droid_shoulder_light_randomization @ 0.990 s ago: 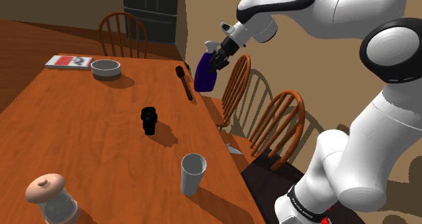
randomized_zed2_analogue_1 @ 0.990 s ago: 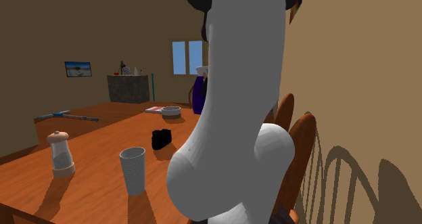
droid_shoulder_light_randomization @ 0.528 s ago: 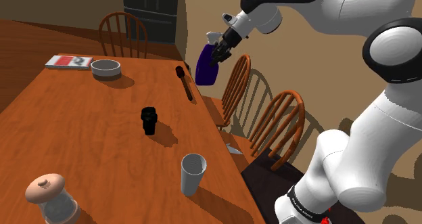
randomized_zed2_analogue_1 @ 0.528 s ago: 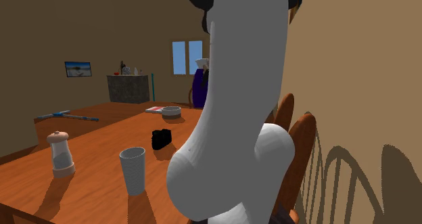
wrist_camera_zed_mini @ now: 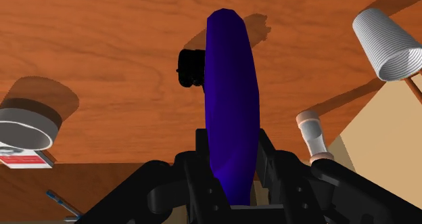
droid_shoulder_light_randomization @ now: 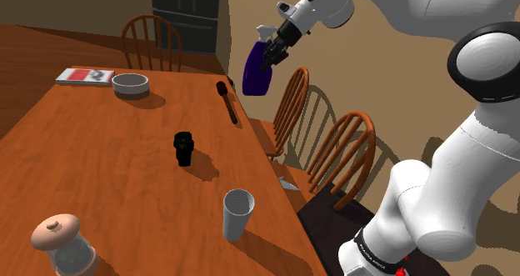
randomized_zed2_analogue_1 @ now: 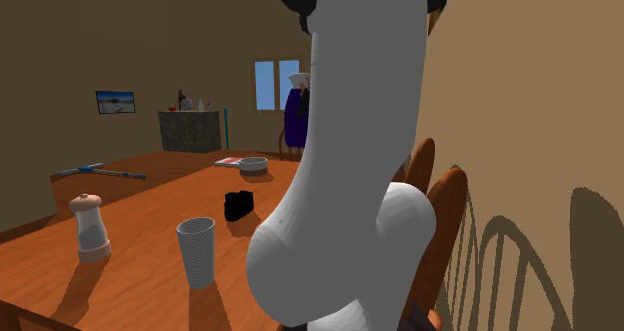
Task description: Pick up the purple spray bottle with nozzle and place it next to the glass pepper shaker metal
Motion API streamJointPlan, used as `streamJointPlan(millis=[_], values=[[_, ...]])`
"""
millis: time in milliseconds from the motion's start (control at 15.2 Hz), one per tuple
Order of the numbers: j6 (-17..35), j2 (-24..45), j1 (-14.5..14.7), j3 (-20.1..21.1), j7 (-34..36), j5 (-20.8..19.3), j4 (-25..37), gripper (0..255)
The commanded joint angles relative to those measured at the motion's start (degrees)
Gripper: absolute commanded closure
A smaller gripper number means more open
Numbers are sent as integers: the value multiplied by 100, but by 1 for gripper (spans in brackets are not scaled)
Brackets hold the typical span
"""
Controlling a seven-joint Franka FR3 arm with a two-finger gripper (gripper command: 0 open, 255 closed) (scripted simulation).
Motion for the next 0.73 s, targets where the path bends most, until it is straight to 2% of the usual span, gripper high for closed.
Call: streamJointPlan(millis=[0,198,660], values=[[-149,32,-9,-13,61,1,181,255],[-335,61,-19,-27,145,-1,404,255],[571,-1020,388,821,1262,-713,-733,255]])
